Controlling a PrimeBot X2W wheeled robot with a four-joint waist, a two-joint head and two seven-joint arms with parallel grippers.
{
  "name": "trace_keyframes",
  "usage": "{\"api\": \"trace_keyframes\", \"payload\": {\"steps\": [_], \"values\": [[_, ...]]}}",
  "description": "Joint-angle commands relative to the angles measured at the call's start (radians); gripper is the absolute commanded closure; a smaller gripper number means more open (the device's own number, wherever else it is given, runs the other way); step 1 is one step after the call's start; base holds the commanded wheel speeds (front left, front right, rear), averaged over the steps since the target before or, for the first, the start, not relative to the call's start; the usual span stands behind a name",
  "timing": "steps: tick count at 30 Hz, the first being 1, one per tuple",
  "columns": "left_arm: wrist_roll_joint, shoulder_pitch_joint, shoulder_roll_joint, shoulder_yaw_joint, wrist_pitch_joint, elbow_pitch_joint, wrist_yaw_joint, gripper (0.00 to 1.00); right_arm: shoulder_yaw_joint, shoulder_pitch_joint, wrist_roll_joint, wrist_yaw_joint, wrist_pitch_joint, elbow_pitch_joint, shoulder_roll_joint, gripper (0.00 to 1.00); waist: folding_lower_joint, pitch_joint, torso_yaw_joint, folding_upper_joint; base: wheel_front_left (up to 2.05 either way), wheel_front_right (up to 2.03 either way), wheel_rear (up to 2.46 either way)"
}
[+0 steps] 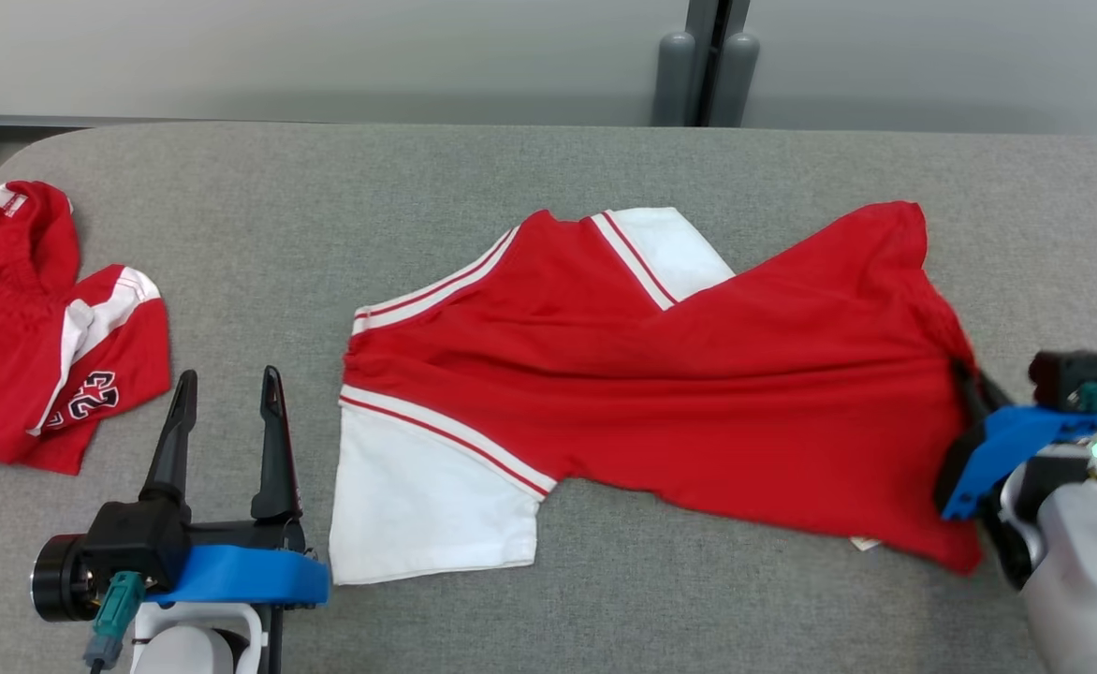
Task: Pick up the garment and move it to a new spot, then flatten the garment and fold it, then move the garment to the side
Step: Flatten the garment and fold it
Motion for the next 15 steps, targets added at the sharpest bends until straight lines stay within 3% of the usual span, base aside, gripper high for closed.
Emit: {"api": "trace_keyframes", "payload": {"steps": [1, 6, 7, 8, 9, 15], "values": [[-0.005, -0.019, -0.002, -0.003, -0.005, 0.002, 0.001, 0.0, -0.004, -0.032, 0.005, 0.0, -0.007, 0.01, -0.017, 1.0, -0.0001, 0.002, 0.003, -0.0001, 0.0, 0.0, 0.0], [-0.014, -0.02, -0.002, -0.016, -0.005, 0.007, 0.004, 0.0, -0.023, -0.098, 0.013, 0.0, -0.016, 0.073, -0.052, 1.0, -0.0001, 0.006, 0.019, -0.0001, 0.0, 0.0, 0.0], [-0.016, -0.02, -0.002, -0.018, -0.005, 0.007, 0.004, 0.0, -0.023, -0.104, 0.017, 0.0, -0.013, 0.089, -0.053, 0.72, -0.0001, 0.005, 0.022, -0.0001, 0.0, 0.0, 0.0], [-0.017, -0.021, -0.002, -0.019, -0.005, 0.009, 0.005, 0.0, -0.025, -0.112, 0.025, 0.0, -0.016, 0.102, -0.05, 0.19, -0.0001, 0.005, 0.024, -0.0001, 0.0, 0.0, 0.0], [-0.019, -0.021, -0.002, -0.019, -0.005, 0.009, 0.006, 0.0, -0.025, -0.117, 0.028, 0.0, -0.021, 0.113, -0.048, 0.0, -0.0001, 0.004, 0.025, -0.0001, 0.0, 0.0, 0.0], [-0.02, 0.0, -0.002, -0.011, -0.005, 0.013, 0.012, 0.0, -0.026, -0.076, 0.05, 0.0, -0.078, 0.115, -0.027, 0.0, -0.0001, -0.023, 0.009, -0.0001, 0.0, 0.0, 0.0]]}}
